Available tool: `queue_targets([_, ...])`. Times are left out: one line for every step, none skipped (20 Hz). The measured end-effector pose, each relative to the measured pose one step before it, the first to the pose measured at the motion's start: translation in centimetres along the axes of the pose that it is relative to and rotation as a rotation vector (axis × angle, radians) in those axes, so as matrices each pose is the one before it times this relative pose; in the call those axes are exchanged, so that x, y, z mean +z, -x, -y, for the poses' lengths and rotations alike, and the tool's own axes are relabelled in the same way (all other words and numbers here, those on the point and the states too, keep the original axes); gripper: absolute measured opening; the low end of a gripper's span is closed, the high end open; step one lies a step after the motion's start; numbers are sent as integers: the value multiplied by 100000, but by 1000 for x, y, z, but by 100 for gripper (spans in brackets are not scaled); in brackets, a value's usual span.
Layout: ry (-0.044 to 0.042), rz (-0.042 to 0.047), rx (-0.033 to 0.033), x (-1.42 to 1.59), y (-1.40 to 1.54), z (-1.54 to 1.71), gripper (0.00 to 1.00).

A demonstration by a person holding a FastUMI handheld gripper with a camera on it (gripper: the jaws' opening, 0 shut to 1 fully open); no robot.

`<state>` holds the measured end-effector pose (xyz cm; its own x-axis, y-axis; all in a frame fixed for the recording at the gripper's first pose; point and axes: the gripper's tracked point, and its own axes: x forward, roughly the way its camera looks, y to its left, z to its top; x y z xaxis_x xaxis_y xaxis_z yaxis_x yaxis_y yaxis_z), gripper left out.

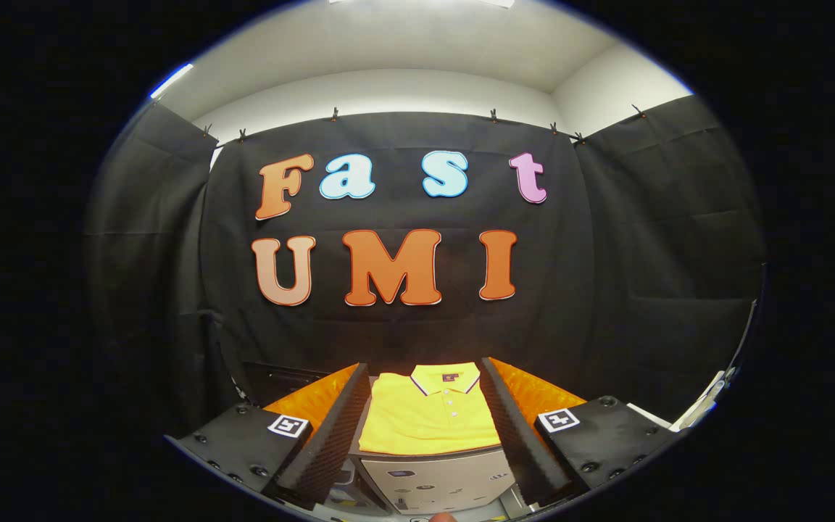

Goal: Put the clothes into the washing machine and then close the washing machine lid.

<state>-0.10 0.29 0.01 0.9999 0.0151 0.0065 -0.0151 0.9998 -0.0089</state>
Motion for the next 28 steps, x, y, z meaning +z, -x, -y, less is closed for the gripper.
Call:
queue_targets([-198, 94, 83, 63, 19, 24, 99])
queue_targets([-188, 154, 247, 10, 80, -6, 99])
queue_targets([-31, -175, 66, 21, -45, -25, 99])
queue_targets([-11, -166, -7, -122, -11, 50, 99])
queue_targets([87, -226, -15, -83, -133, 50, 99])
queue_targets([80, -169, -67, 10, -71, 15, 99])
queue_targets([44, -231, -6, -115, -4, 62, 99])
queue_targets([-25, -96, 176, 30, -97, -44, 99])
queue_targets([-103, 93, 98, -41, -24, 19, 99])
queue_targets([-3, -47, -46, 53, -134, 42, 99])
queue_targets([199, -29, 44, -38, -86, -20, 99])
queue_targets([247, 47, -7, 119, -103, 67, 99])
queue_targets([151, -124, -80, -39, -102, 83, 99])
queue_targets([6, -350, -26, -96, -153, 6, 99])
queue_targets([47, -283, 150, -75, -142, -65, 99])
queue_targets([138, 68, 42, 151, -190, -45, 99])
queue_targets([226, -151, -31, -59, -228, 20, 99])
queue_targets([256, -306, 213, -1, -339, -48, 99])
queue_targets([444, -599, 168, -38, -413, 27, 99])
queue_targets([450, -809, 250, -83, -616, 15, 99])
queue_targets([312, -1050, 223, -85, -697, 75, 99])
queue_targets([15, -1401, -279, -136, -954, 144, 99])
queue_targets([-1086, -1163, -620, -107, -856, 304, 99])
queue_targets([-695, -1286, -104, -76, -970, 166, 98])
queue_targets([116, -1460, -444, -218, -1121, 322, 98])
queue_targets([538, -1929, -40, -247, -1145, 261, 98])
queue_targets([743, -2627, 486, -484, -1277, 121, 98])
queue_targets([-114, -714, 320, -37, -1123, 82, 98])
